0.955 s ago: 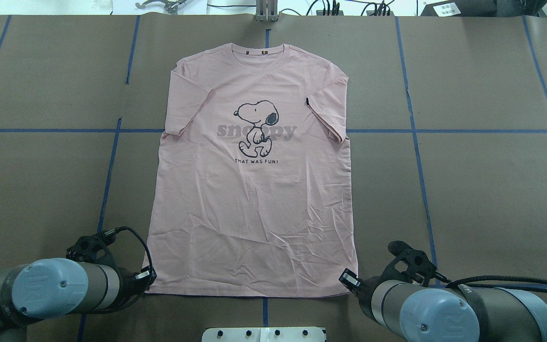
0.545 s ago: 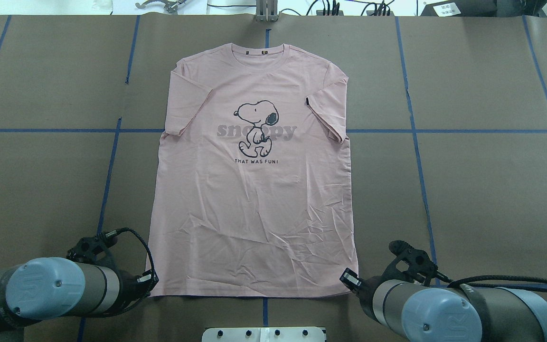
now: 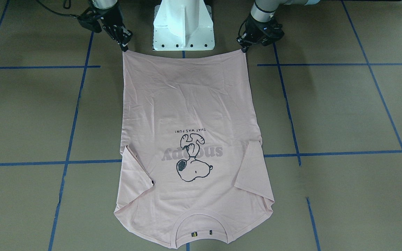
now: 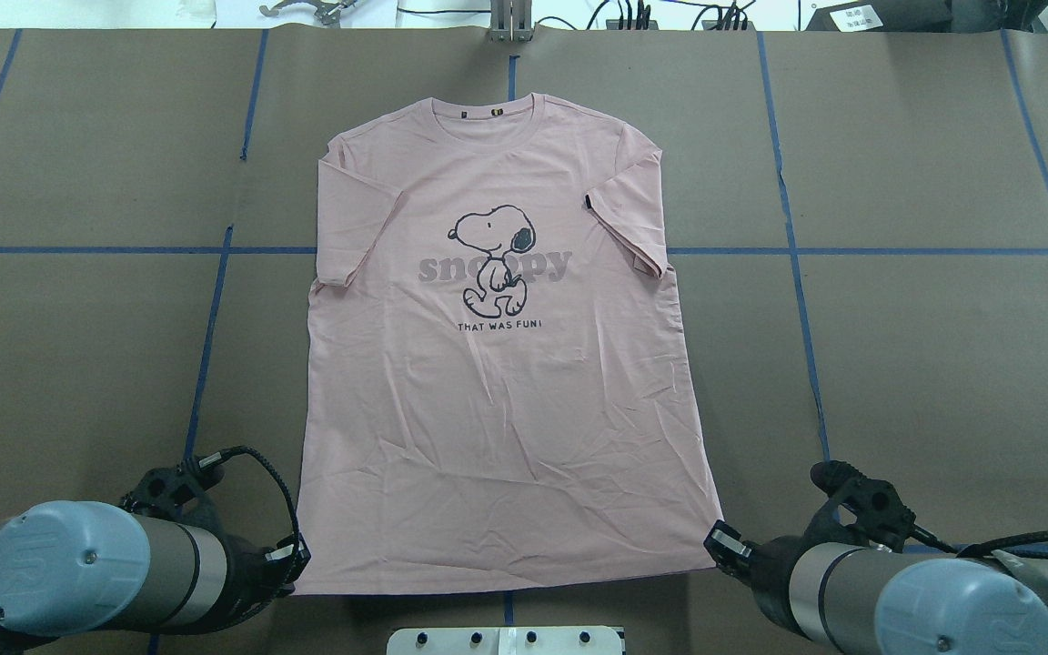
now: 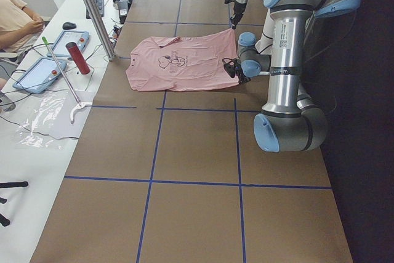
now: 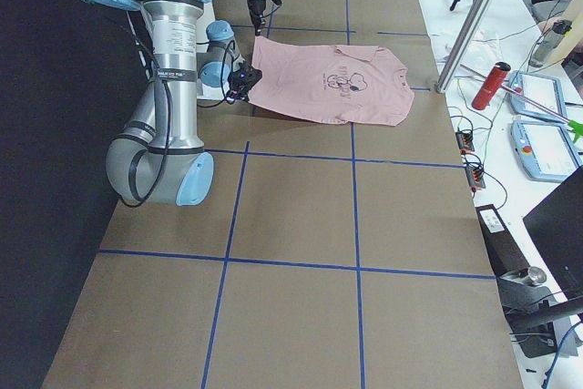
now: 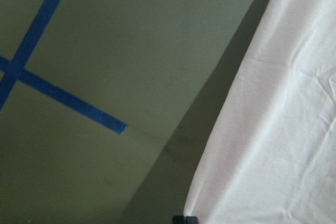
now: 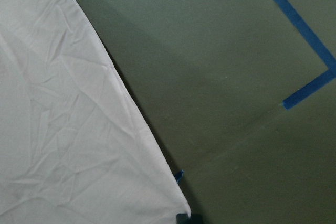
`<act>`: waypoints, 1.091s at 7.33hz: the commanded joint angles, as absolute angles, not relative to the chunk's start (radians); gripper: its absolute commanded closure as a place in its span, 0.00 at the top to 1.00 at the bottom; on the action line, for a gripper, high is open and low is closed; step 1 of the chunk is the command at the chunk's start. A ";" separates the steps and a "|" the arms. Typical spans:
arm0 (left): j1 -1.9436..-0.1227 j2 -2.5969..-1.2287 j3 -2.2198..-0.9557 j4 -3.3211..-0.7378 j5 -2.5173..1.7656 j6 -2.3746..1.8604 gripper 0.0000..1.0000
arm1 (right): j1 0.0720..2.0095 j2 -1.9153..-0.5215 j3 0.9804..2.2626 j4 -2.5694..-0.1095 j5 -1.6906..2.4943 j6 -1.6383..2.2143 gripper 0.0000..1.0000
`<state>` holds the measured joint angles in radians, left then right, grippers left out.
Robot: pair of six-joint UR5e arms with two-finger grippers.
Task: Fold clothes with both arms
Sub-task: 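Lift the hem with both grippers and fold it toward the collar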
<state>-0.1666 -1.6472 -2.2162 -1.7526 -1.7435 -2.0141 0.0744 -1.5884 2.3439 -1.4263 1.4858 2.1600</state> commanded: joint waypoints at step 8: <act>-0.745 -2.031 -1.655 -1.944 -1.712 -1.602 0.00 | 0.713 -1.001 1.644 -1.428 1.620 1.594 0.00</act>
